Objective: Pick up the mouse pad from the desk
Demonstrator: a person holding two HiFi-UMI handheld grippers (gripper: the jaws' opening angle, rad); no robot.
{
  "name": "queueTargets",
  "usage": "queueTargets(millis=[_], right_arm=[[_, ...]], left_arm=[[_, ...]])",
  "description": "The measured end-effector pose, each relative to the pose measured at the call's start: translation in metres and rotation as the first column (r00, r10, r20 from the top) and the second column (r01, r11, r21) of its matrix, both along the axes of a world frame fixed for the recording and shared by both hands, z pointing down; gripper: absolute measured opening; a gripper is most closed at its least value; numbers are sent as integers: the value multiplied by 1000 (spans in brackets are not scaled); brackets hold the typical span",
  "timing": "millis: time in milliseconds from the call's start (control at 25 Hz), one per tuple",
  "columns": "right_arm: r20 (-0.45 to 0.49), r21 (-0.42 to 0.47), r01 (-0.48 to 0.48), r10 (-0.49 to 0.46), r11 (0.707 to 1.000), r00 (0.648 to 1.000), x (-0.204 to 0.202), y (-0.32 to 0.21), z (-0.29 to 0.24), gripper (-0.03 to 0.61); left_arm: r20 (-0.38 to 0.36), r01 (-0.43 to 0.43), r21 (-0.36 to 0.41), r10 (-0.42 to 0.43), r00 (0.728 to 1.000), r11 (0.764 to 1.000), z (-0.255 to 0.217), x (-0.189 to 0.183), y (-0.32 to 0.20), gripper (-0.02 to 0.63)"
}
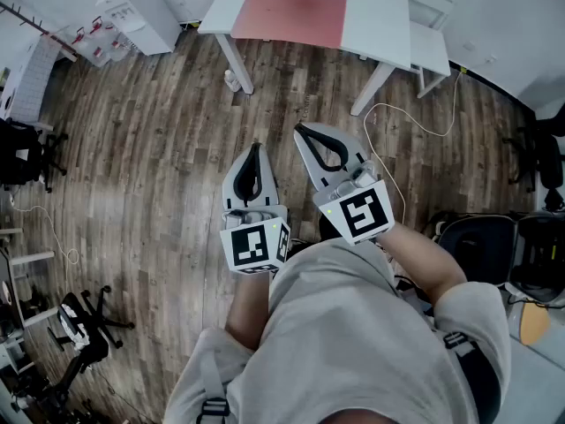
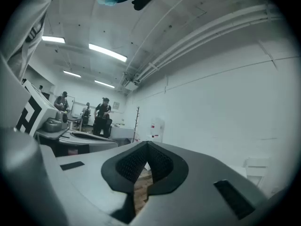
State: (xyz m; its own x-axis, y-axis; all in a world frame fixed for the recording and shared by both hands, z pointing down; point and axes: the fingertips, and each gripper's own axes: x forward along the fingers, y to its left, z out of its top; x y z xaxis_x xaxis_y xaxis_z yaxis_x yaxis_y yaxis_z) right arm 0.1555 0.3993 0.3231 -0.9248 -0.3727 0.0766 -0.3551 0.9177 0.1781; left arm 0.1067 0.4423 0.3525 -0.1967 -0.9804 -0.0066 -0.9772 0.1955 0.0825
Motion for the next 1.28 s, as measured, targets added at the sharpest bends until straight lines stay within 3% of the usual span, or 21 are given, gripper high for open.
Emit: queueTargets(millis=[400,640,840,1120,1280], right_arm=[[-95,34,-55,58,998,994,-6,-32,41,41],[-131,4,-44,44,999,990,-29,-108,65,41],[-151,-71,-43,32,997,988,-38,-180,83,41],[-186,-157,-97,67,983,980,-33,-259,123,41],[-244,-199,-148,97,969,965,-20,-288,154,41]], left_arm=[[-42,-15,-93,11,999,996,45,-20,-24,11],[-28,0,-158,-5,1000,987,61,-52,-93,12],[-6,-15,-212,15,1000,977,64,-72,-165,12],[0,-78,-301,81,997,950,94,-77,-235,12],[-18,-106,-382,108,994,918,122,-83,-259,12]])
